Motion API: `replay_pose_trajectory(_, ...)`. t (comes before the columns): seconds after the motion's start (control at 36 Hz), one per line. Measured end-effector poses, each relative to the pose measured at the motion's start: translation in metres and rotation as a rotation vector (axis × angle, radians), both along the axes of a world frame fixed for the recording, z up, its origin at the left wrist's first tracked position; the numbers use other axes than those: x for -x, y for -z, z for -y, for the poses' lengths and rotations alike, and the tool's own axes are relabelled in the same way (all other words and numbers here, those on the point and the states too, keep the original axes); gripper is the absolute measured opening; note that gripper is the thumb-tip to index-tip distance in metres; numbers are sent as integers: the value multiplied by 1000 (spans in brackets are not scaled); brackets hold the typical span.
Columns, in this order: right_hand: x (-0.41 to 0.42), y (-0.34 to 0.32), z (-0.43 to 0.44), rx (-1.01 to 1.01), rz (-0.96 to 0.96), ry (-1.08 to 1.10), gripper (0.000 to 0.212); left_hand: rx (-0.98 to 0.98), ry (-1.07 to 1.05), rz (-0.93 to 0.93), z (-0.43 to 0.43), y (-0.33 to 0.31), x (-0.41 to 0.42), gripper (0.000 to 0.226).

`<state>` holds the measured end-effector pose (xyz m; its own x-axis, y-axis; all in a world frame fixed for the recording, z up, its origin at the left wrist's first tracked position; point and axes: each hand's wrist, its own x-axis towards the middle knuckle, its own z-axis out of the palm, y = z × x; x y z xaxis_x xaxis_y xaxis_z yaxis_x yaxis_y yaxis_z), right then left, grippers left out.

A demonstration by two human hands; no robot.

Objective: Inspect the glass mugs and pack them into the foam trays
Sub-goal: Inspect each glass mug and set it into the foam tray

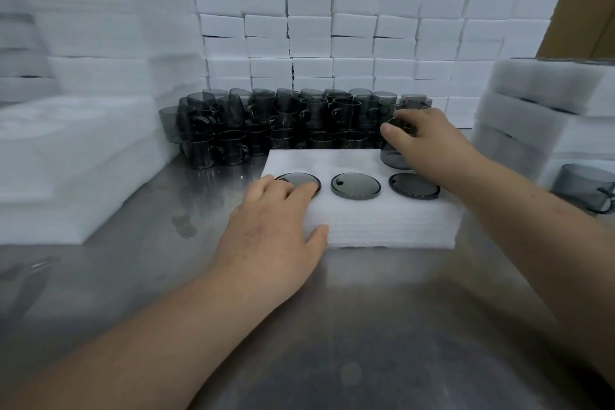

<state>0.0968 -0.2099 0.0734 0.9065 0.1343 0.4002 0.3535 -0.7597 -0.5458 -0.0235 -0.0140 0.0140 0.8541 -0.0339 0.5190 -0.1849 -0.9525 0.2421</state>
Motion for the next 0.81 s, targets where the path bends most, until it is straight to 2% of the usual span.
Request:
replay_pose_trajectory(0.06,5,-5,-1,-30,-45,-9,33,5,-1,-7,0,0,0,58)
replay_pose_trajectory(0.25,12,-23,8,105,-230,26,42,13,0,-20,0,0,1,59)
replay_pose_trajectory(0.31,10,-25,11,133,-240,70,50,16,-1,-20,0,0,0,59)
replay_pose_trajectory(0.39,7,-25,14,210,-189,80,52,10,-2,-10,0,0,1,59)
replay_pose_trajectory(0.53,8,-28,19,237,-123,43,23,16,2,-5,0,0,1,59)
replay_pose_trajectory(0.72,9,-22,17,91,88,107,31,18,2,-10,0,-1,1,59)
replay_pose_trajectory(0.81,9,-22,16,56,132,169,47,22,4,-13,0,0,1,58)
